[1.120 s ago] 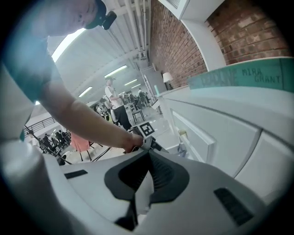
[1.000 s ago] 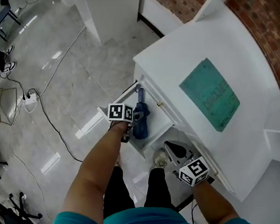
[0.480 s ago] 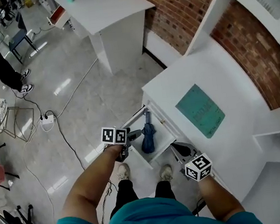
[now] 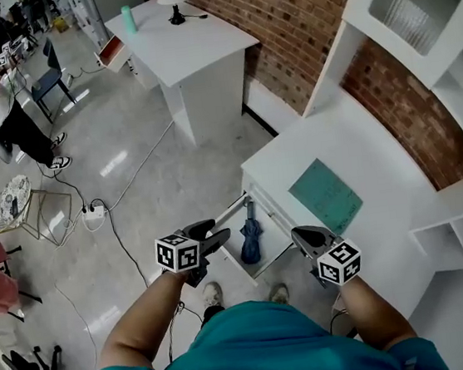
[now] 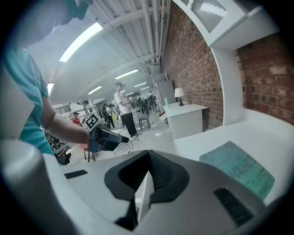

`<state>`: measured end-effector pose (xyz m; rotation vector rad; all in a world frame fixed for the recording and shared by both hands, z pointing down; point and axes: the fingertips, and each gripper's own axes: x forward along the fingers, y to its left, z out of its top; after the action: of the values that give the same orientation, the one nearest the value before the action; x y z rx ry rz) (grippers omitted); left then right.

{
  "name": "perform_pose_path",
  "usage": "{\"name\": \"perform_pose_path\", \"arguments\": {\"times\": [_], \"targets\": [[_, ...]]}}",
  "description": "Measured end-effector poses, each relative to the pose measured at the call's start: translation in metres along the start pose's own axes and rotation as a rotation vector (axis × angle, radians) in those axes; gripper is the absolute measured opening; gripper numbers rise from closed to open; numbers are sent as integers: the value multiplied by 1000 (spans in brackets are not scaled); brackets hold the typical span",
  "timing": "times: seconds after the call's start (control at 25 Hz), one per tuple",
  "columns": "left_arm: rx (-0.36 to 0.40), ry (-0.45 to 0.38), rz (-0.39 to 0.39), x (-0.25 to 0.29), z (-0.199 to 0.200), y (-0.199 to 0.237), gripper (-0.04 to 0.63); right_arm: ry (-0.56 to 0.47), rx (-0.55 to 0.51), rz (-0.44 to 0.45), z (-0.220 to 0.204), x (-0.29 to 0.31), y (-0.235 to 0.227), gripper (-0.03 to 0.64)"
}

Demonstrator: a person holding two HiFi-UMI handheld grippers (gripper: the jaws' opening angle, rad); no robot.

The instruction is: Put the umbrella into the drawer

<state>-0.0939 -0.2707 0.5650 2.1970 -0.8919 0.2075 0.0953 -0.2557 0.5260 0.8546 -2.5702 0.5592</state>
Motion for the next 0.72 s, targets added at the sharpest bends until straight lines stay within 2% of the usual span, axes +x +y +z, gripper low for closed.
{"name": "perform_pose_path", "arguments": {"times": [0.2, 0.4, 0.72], "targets": [[58, -96, -19, -37, 12, -30, 205, -20, -40, 8, 32, -16, 2, 23], [161, -202, -4, -67, 38, -54, 139, -45, -65, 21, 52, -30, 8, 23], [276, -286, 9, -93, 73, -75, 66, -83, -67, 23, 71, -44, 13, 23]]}}
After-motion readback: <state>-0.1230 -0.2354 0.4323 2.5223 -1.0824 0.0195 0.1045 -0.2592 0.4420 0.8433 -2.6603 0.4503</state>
